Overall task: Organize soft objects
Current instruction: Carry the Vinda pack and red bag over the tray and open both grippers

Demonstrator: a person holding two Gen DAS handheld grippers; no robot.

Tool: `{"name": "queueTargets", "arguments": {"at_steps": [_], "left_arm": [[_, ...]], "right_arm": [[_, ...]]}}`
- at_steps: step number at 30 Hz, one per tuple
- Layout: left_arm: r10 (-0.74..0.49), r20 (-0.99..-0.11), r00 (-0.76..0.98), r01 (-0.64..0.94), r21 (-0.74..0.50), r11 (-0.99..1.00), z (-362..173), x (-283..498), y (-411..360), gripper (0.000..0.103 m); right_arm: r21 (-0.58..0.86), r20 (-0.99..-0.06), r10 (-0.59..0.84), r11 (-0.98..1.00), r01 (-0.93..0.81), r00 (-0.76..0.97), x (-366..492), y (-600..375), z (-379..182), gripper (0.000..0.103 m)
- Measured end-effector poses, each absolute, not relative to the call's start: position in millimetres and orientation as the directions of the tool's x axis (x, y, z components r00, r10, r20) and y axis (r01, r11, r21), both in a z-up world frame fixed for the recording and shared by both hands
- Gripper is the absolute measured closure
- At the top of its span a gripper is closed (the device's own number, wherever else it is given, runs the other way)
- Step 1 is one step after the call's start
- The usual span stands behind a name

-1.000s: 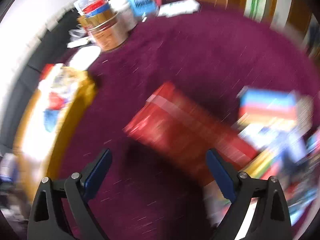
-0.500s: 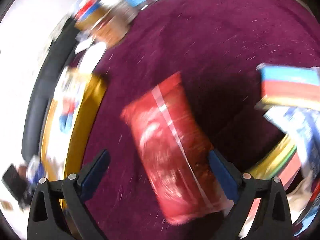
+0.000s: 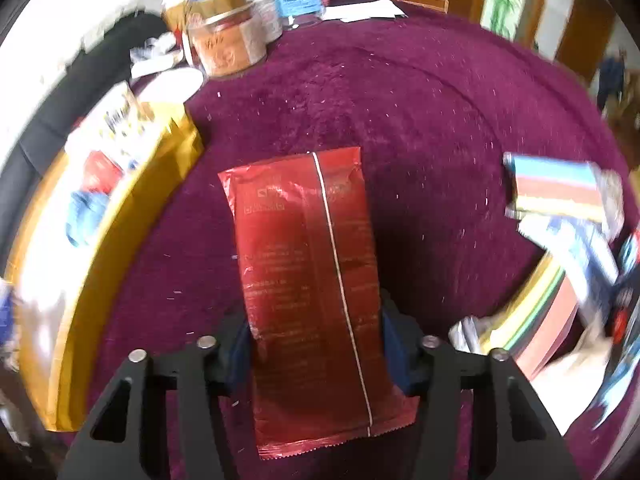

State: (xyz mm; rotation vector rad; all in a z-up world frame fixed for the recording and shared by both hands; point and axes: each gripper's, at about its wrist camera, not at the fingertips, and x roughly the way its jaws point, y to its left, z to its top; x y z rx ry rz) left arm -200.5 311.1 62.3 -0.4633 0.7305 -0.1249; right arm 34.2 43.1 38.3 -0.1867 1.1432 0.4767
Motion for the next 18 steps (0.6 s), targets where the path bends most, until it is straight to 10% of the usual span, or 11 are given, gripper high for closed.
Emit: {"name": "queueTargets", "arguments": {"at_steps": [18], "left_arm": [[0.007,-0.868,0.496,-0.291,-0.158,0.943,16.0,-96.7,352.4,0.029]], "right_arm": [[0.329,-0.825,0.508,0.789,-0.518,0.249,-31.3,89.3,90.7,0.053]]}}
